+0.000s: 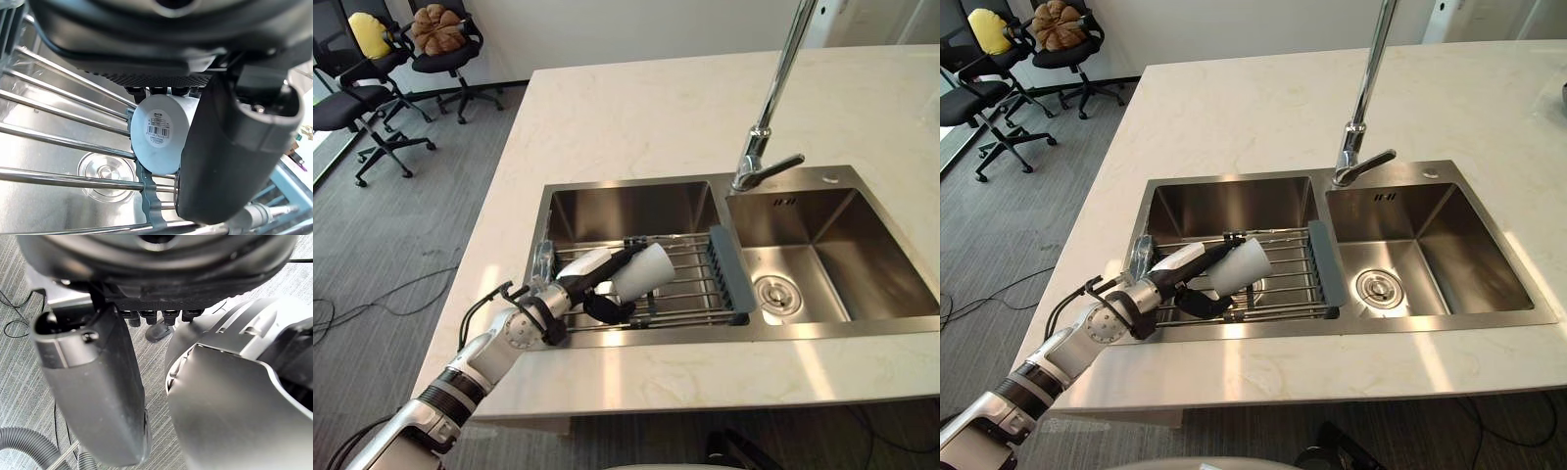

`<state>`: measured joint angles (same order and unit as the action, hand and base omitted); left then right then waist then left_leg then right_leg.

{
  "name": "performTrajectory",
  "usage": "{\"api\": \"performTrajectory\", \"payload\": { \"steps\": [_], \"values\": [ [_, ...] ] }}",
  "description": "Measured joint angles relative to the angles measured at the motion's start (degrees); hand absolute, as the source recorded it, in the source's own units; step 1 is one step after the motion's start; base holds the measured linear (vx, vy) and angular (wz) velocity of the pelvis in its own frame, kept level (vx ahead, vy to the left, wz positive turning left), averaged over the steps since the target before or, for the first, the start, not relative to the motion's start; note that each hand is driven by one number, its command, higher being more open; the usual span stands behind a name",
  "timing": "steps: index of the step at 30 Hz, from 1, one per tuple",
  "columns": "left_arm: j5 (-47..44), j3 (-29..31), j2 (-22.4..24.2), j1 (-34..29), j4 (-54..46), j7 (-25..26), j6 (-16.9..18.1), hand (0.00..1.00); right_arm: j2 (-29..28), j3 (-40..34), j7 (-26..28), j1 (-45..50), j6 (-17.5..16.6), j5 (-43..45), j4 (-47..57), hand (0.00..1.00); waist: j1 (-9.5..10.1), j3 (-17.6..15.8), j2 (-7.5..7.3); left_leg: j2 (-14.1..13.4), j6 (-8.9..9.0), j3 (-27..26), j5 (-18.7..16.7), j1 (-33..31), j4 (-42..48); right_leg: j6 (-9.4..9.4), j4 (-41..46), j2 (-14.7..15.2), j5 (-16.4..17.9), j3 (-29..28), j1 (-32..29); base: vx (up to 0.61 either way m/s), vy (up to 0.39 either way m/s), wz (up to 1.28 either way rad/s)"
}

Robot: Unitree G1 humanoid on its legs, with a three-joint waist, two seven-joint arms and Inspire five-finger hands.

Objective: Walk over to the sink, pick up the cup, carry it to the dishwasher, place the cup inside the dishwasher, then close the dishwasher door

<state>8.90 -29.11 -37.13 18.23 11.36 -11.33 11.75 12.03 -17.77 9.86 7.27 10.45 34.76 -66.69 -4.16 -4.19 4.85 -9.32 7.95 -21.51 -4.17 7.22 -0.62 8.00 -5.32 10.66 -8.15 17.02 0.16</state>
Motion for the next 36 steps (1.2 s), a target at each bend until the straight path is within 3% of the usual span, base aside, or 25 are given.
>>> {"api": "performTrajectory", "payload": {
  "steps": [12, 22, 35, 36],
  "values": [
    [-0.96, 1.03, 0.17, 2.53, 0.84, -1.49, -3.55, 0.0, -0.03, -2.1, 0.99, -0.04, 0.2, -0.11, 0.01, 1.0, -0.6, 0.08, 0.14, 0.1, -0.05, -0.3, -0.05, 0.05, -0.19, 0.0, 0.0, 0.03, 0.0, -0.19, -0.23, 0.0, 0.0, 0.0],
    [-0.6, 1.14, 0.61, 2.52, 0.84, -1.61, -3.7, 0.0, 0.06, -2.12, 0.92, -0.03, 0.21, -0.13, 0.07, 1.0, -0.55, 0.23, 0.36, 0.17, -0.09, -0.28, -0.1, 0.04, -0.11, 0.0, -0.01, 0.14, 0.0, -0.02, -0.19, 0.0, 0.0, 0.0],
    [7.76, 2.97, 4.16, 2.27, 0.96, -1.85, -1.55, 0.0, 0.49, -0.36, 0.52, 0.07, 0.21, -0.05, 0.33, 1.0, -0.17, 0.29, 0.45, 0.19, -0.13, 0.9, -0.12, -0.06, 0.16, 0.0, -0.02, 0.35, 0.0, 1.84, 0.68, -0.02, -0.014, 0.04],
    [8.77, 3.04, 4.58, 2.29, 1.21, -1.85, -1.16, 1.0, 0.75, 0.81, 0.29, 0.05, 0.28, -0.02, 0.62, 1.0, -0.17, 0.31, 0.46, 0.19, -0.13, 1.04, -0.12, -0.18, 0.26, 0.0, -0.02, 0.37, 0.0, 1.94, 0.68, -0.05, -0.026, 0.04]
  ]
}}
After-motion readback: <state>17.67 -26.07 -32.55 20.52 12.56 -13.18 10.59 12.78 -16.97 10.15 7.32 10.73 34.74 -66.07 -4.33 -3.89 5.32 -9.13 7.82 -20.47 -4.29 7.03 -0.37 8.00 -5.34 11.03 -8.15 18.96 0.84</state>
